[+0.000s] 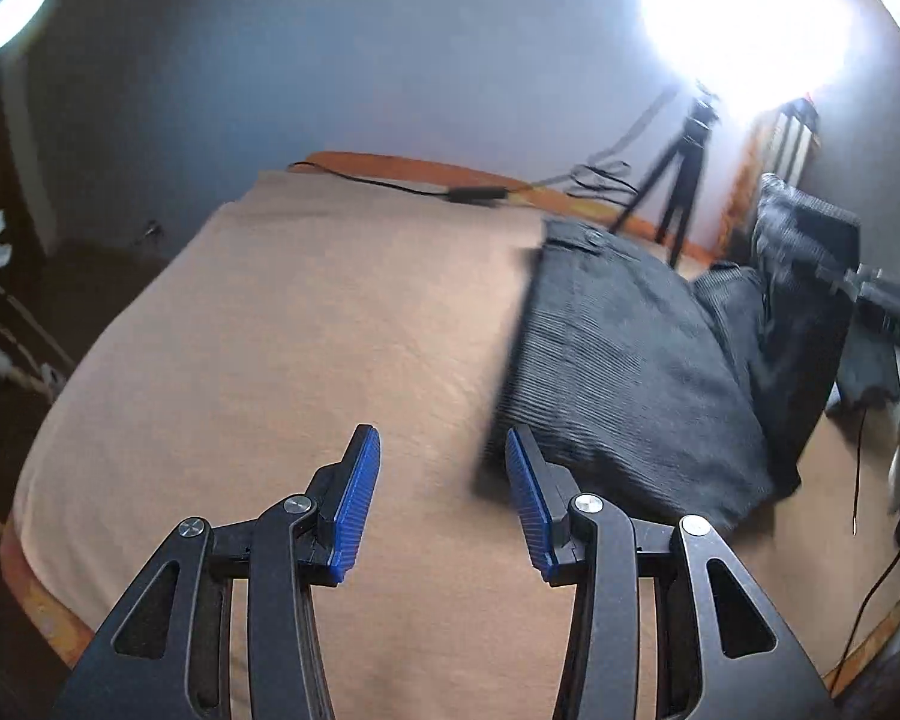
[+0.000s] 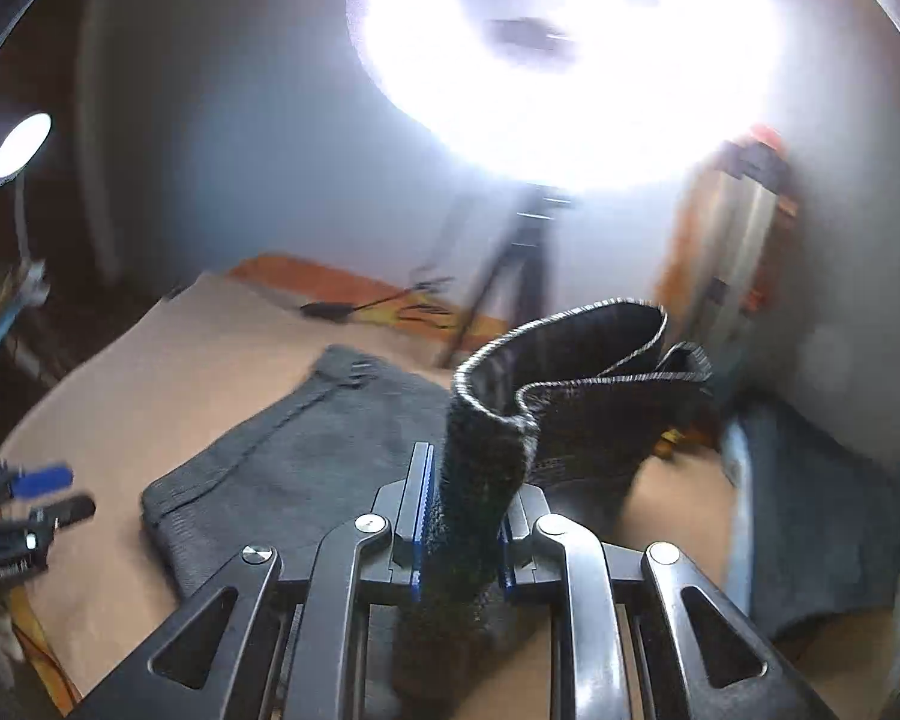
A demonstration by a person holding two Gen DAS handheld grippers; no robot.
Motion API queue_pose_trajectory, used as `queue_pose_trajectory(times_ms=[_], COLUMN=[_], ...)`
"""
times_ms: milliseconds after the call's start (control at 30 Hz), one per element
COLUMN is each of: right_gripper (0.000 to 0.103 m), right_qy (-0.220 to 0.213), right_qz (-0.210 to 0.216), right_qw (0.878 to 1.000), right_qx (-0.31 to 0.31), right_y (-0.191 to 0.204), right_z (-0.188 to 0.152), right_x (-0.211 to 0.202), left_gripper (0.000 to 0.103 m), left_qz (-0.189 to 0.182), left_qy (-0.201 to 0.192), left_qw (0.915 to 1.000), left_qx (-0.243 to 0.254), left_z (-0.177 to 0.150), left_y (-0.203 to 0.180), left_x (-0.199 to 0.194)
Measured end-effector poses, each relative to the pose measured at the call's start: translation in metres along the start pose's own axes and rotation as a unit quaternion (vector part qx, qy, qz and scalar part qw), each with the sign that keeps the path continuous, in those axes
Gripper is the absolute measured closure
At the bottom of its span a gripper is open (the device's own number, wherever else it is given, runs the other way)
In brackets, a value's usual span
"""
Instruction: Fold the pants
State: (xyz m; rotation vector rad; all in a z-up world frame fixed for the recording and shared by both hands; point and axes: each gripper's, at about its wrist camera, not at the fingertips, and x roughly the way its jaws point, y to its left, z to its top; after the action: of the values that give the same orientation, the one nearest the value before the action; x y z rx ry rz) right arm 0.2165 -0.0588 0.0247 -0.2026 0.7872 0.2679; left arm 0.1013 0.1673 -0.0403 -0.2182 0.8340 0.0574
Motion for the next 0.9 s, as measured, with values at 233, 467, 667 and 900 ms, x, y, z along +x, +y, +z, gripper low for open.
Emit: queue_pose_trajectory(times_ms=[233, 467, 667, 900], right_gripper=[0.090, 0.091, 0.081, 0.052], right_qy=[0.033, 0.072, 0.070, 0.038], right_qz=[0.055, 0.074, 0.110, 0.215], right_qw=[0.993, 0.982, 0.981, 0.975], right_qx=[-0.096, -0.156, -0.144, -0.038], right_y=[0.100, 0.166, 0.158, 0.107], right_z=[-0.004, -0.031, -0.035, -0.030], right_x=[0.043, 0.083, 0.084, 0.056], left_gripper=[0.061, 0.061, 0.061, 0.046], left_qz=[0.023, 0.034, 0.020, -0.014], left_qy=[-0.022, -0.027, -0.028, -0.018], left_qw=[0.9980, 0.9974, 0.9982, 0.9980], left_qx=[-0.054, -0.057, -0.048, -0.059], left_z=[0.008, 0.007, 0.005, 0.003], left_y=[0.039, 0.046, 0.040, 0.029], left_x=[-0.011, -0.013, -0.017, -0.010])
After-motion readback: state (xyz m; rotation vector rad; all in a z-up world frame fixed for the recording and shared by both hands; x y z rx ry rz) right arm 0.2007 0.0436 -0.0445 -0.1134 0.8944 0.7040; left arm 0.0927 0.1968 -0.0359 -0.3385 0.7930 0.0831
